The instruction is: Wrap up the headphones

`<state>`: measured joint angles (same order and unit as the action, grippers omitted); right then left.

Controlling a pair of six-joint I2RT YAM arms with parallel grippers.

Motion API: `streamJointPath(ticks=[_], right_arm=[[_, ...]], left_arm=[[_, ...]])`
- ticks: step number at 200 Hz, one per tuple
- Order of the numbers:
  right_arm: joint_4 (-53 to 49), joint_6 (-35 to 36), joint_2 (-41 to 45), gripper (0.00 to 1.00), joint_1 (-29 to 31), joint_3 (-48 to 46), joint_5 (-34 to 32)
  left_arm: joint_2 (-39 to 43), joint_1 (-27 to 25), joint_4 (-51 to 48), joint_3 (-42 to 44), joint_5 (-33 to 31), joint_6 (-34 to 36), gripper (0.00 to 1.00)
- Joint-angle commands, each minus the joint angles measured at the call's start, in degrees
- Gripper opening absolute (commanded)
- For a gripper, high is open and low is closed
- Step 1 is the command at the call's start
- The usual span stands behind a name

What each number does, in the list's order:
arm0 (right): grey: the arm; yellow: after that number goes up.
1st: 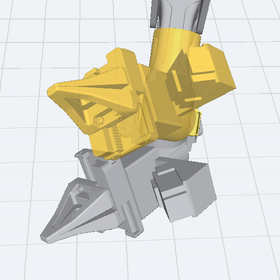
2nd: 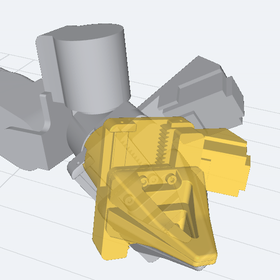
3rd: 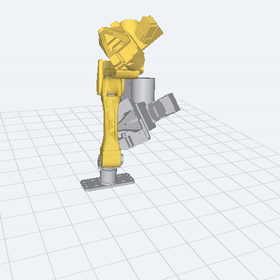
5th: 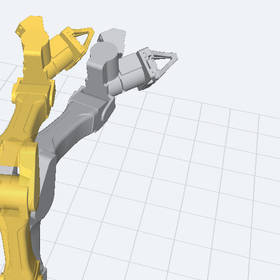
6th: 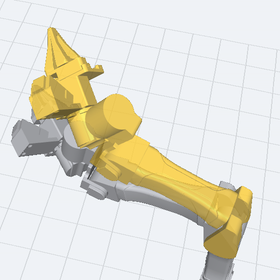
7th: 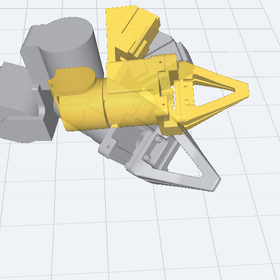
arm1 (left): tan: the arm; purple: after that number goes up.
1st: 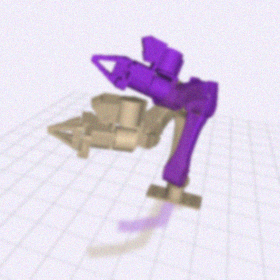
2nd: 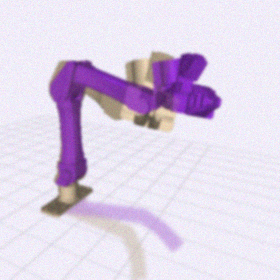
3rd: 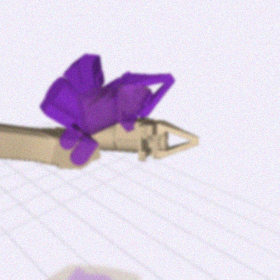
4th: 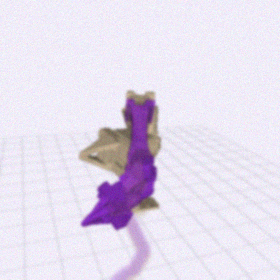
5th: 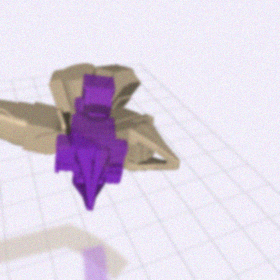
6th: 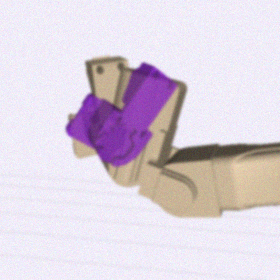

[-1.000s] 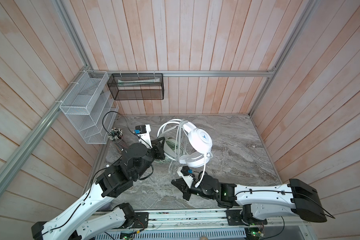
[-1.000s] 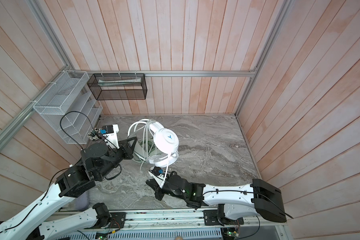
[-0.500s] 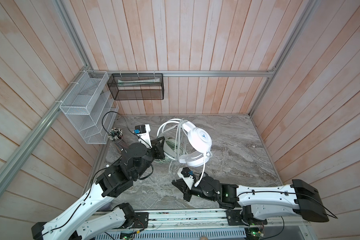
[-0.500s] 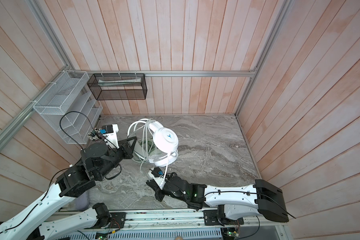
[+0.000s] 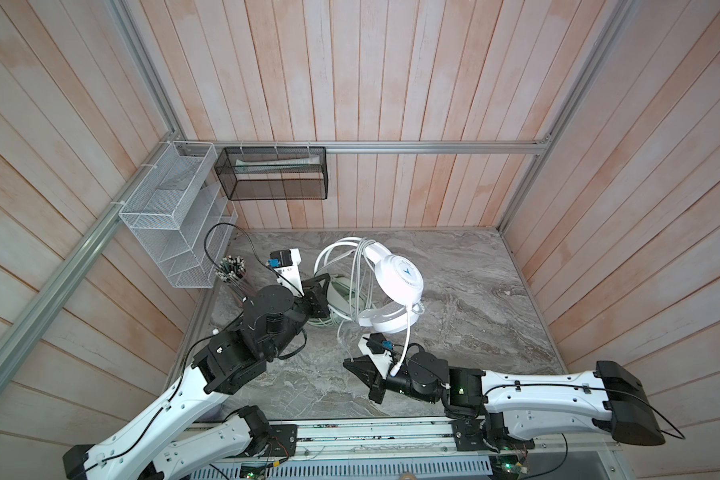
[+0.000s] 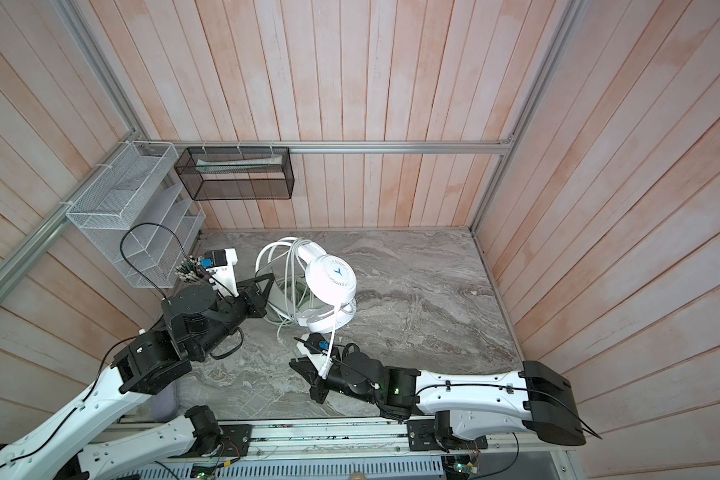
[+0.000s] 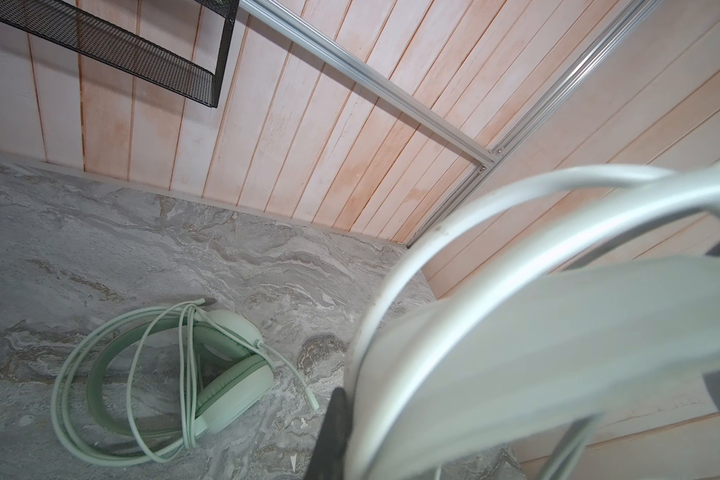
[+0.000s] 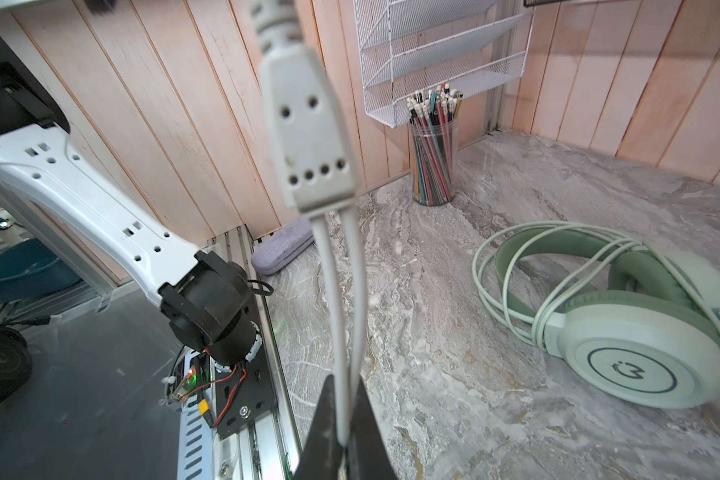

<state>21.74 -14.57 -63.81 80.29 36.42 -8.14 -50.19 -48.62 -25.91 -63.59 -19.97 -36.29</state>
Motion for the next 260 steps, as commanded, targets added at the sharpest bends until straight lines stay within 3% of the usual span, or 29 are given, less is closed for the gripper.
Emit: streamJointPath(ticks=[1, 72, 134, 260], right_arm=[[-0.9, 1.3, 2.2, 0.0, 0.5, 1.9, -1.4], [-2.4, 1.4, 4.6, 0.0, 1.0, 1.8, -1.9], [-3.2, 1.4, 4.3, 0.0, 2.6, 2.0, -1.7], [-3.8, 1.7, -0.5, 0.0, 11.1, 5.7, -4.4]], left_arm=[[0.7, 0.5, 4.3, 0.6, 0.3, -1.6, 0.0], [0.3, 1.0, 4.4, 0.8, 0.3, -1.2, 0.0], [-1.3, 2.4, 3.1, 2.7, -3.8, 1.4, 0.0], [-4.3, 20.0, 1.5, 6.0, 10.2, -3.2, 0.0]])
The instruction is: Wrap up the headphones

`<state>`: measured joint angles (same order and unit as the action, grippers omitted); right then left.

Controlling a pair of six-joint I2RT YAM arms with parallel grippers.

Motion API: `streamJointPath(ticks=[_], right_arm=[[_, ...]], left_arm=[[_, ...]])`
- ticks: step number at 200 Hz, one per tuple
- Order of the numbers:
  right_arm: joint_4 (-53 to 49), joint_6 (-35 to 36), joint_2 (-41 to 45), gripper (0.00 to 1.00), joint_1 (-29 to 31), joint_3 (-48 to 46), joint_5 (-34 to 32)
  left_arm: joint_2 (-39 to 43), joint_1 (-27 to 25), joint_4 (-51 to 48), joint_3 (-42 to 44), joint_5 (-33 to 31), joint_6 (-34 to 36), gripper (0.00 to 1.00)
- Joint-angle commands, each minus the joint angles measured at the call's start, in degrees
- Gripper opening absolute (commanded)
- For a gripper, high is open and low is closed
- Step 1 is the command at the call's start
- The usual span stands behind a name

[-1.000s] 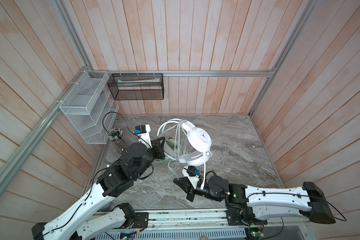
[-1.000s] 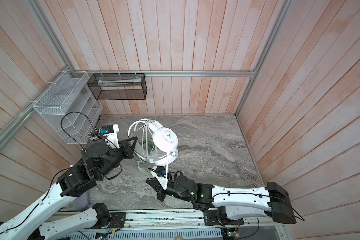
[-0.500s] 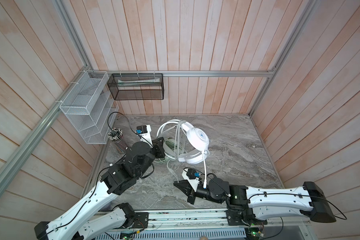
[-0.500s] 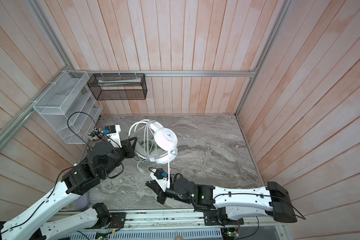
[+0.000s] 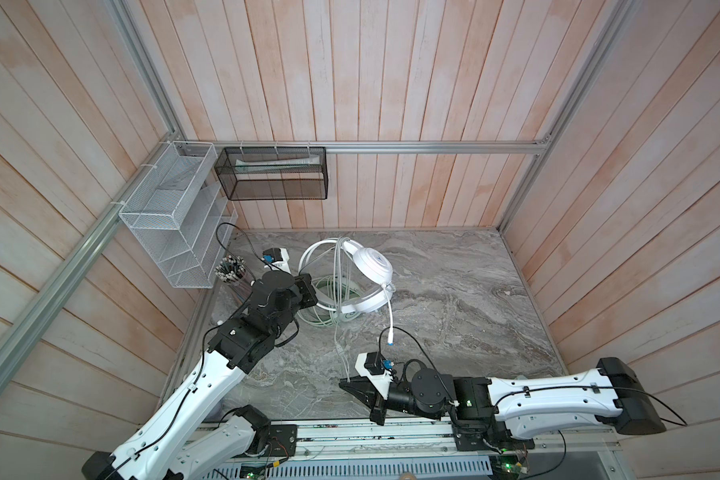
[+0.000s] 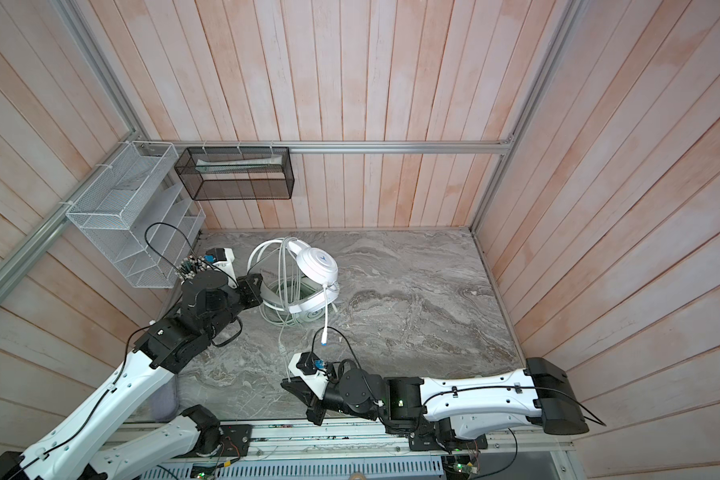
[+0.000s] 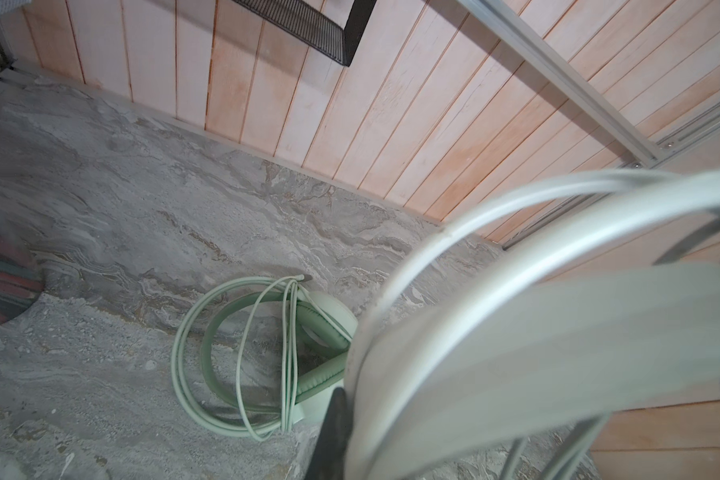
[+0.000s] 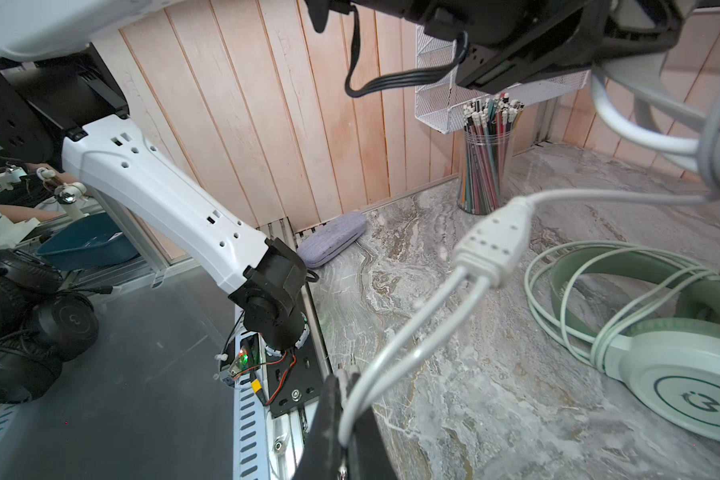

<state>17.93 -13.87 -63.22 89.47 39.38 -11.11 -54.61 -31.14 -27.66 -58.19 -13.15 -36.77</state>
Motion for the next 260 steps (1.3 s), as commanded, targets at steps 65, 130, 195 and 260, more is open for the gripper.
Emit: streamJointPath(ticks=[65, 130, 195, 260], right_arm=[[-0.7, 1.8, -2.7, 0.0, 4.1, 4.3, -2.8], [-2.6, 2.3, -1.1, 0.0, 4.8, 5.5, -3.2], [-4.4, 3.8, -0.9, 0.0, 8.1, 6.6, -5.8], [-8.6, 4.9, 0.3, 0.0, 9.8, 10.2, -7.3]], left_arm=[[-0.4, 5.3, 3.5, 1.2, 5.8, -3.5, 0.0], [-1.1, 5.8, 3.8, 2.0, 4.8, -2.6, 0.0], [-2.4, 7.0, 5.1, 3.5, 5.9, -3.3, 0.0], [-2.8, 7.2, 5.2, 4.8, 4.8, -2.5, 0.0]])
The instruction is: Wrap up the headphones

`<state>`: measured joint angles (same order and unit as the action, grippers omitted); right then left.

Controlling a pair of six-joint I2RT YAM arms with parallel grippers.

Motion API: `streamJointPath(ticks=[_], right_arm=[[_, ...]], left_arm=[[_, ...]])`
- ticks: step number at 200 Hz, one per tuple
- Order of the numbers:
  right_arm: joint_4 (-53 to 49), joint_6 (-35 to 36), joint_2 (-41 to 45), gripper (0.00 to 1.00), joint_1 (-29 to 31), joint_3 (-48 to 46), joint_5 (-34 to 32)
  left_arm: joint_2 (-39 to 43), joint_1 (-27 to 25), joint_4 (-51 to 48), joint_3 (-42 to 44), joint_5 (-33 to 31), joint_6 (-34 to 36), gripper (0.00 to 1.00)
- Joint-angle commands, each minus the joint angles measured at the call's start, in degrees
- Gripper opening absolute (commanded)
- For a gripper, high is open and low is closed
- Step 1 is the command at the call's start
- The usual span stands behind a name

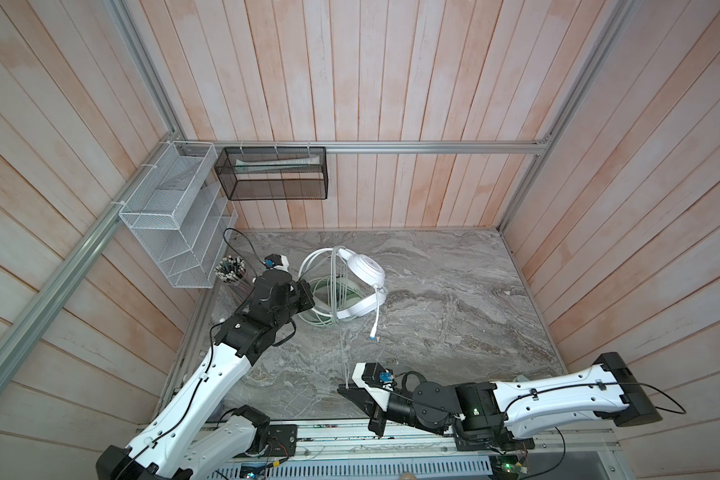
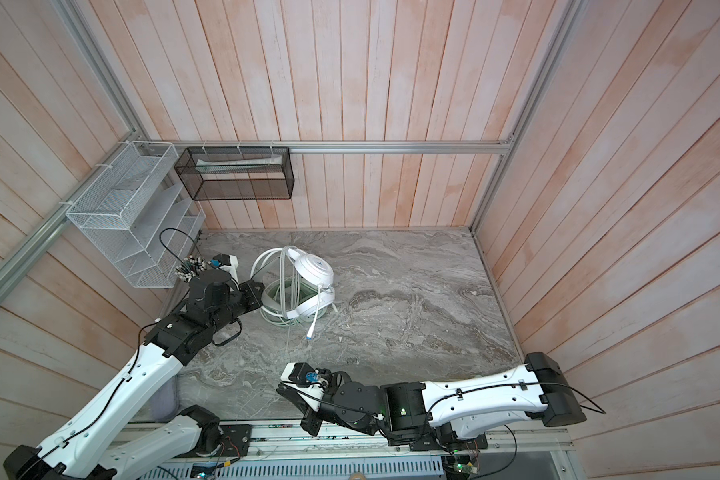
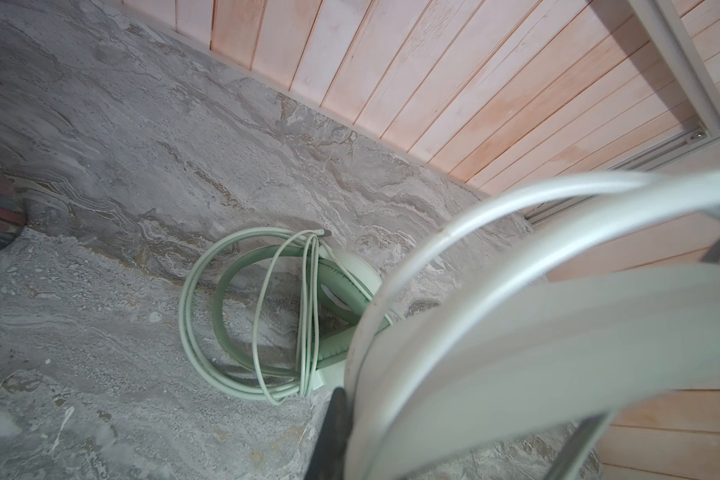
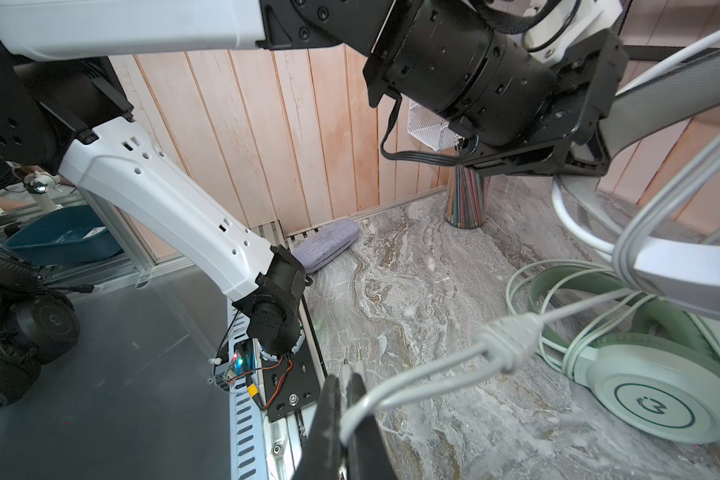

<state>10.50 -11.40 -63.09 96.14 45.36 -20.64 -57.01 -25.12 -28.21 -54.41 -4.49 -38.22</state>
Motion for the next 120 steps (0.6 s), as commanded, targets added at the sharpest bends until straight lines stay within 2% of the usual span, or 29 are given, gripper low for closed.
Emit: streamJointPath(ticks=[1, 26, 77, 120], right_arm=[[-1.3, 2.5, 0.1, 0.0, 3.3, 4.3, 2.2], [-6.0, 5.1, -1.2, 0.0, 5.4, 9.3, -0.7], [-14.3, 8.9, -0.6, 0.0, 5.6, 14.8, -7.4], [-14.5, 11.5, -0.1, 0.0, 5.1, 15.7, -7.5]], left_arm=[[-0.4, 1.2, 5.8, 1.1, -3.9, -1.1, 0.0], [-0.2, 1.2, 5.8, 1.8, -5.0, -0.3, 0.0], [0.7, 1.1, 4.4, 1.7, -8.1, 2.6, 0.0], [1.9, 0.7, 4.0, 2.9, -9.5, 3.6, 0.0]])
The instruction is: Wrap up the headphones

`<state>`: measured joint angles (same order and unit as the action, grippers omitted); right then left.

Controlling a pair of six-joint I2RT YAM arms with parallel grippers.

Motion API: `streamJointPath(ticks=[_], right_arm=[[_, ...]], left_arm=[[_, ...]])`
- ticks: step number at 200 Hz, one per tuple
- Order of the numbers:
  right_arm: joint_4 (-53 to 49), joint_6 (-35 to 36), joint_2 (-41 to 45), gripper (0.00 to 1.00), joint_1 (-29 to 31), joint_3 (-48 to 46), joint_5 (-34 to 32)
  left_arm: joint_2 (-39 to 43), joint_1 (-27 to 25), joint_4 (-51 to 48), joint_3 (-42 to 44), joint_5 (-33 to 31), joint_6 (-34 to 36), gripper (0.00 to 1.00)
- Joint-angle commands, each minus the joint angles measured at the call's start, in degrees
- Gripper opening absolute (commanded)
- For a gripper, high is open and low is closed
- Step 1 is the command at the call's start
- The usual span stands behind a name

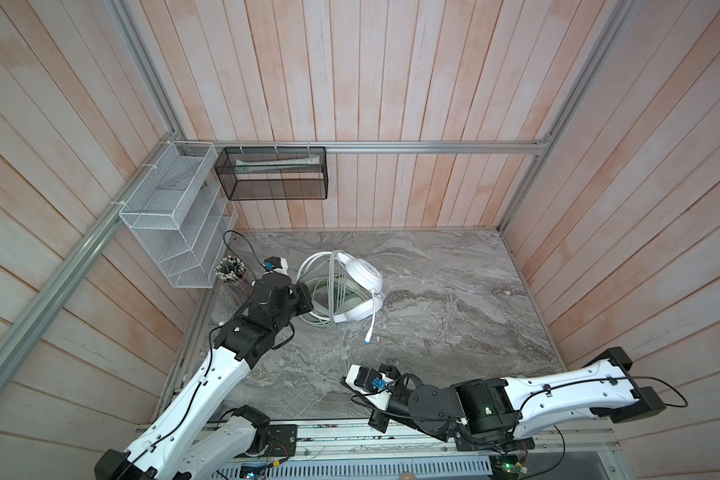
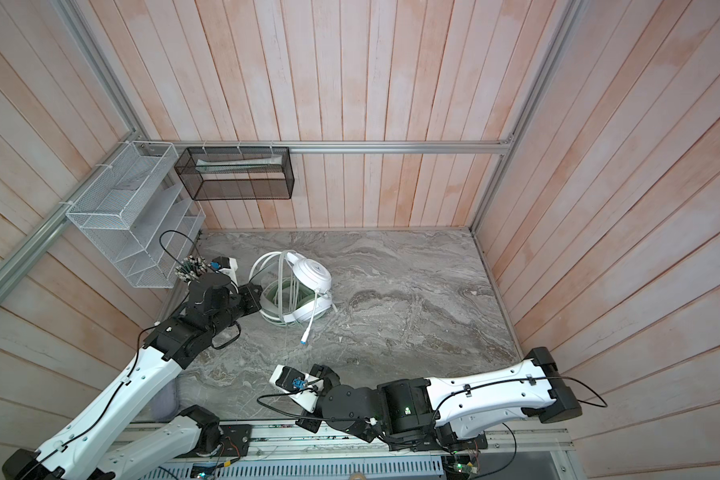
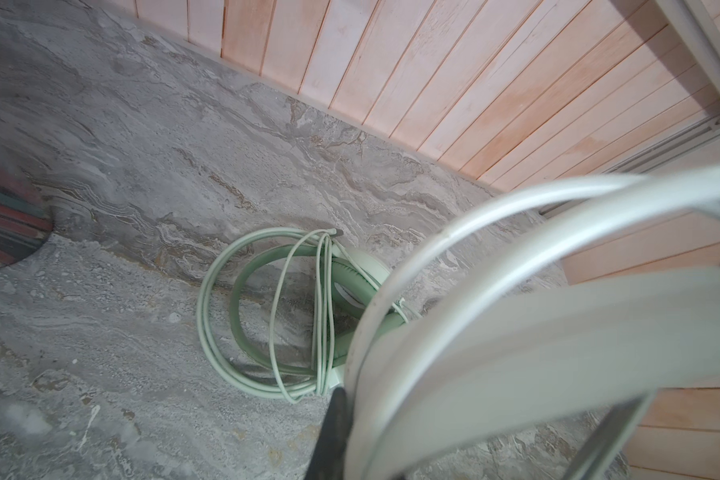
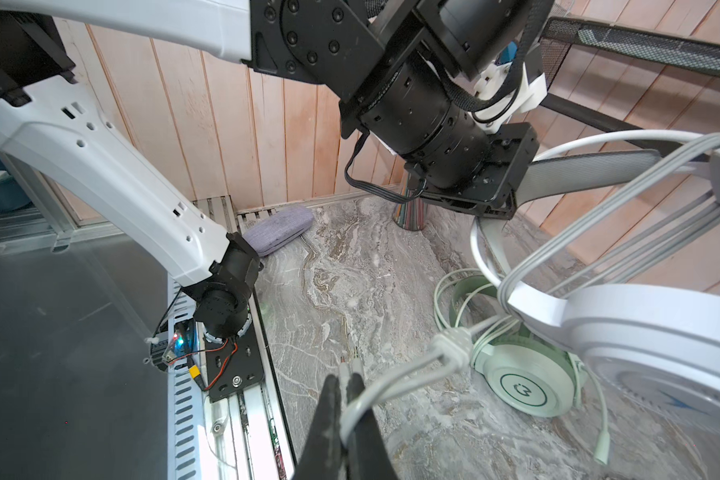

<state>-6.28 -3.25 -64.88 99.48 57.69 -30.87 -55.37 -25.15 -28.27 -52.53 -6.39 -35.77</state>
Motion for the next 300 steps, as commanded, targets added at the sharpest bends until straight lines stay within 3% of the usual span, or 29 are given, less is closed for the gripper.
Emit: streamJointPath(ticks=[1, 101, 141, 205, 239, 300], right_arm=[[2.3, 3.4, 1.6, 0.0, 1.6, 3.5, 2.8], [-9.0, 7.8, -5.9, 0.0, -9.1, 18.6, 10.2], [-12.3, 8.6, -5.4, 0.0, -17.7, 21.7, 14.6], [-12.8, 7.0, -4.3, 0.0, -24.1, 23.4, 15.5], [-17.9, 8.6, -5.9, 0.0, -26.2, 26.9, 10.6], [-21.9, 14.7, -5.5, 0.0, -27.3, 28.7, -5.8]], left_arm=[[0.2, 0.6, 4.0, 1.0, -7.6, 1.2, 0.0], [-0.5, -11.3, 1.9, -2.0, -21.1, 8.3, 0.0], [-0.1, -14.3, 2.1, -1.4, -24.8, 12.0, 0.0], [-1.1, -16.0, 2.4, -1.3, -25.3, 13.6, 0.0], [-1.1, -17.1, 3.2, -1.4, -25.0, 15.6, 0.0], [-0.9, -17.7, 4.6, 0.3, -21.3, 20.2, 0.0]])
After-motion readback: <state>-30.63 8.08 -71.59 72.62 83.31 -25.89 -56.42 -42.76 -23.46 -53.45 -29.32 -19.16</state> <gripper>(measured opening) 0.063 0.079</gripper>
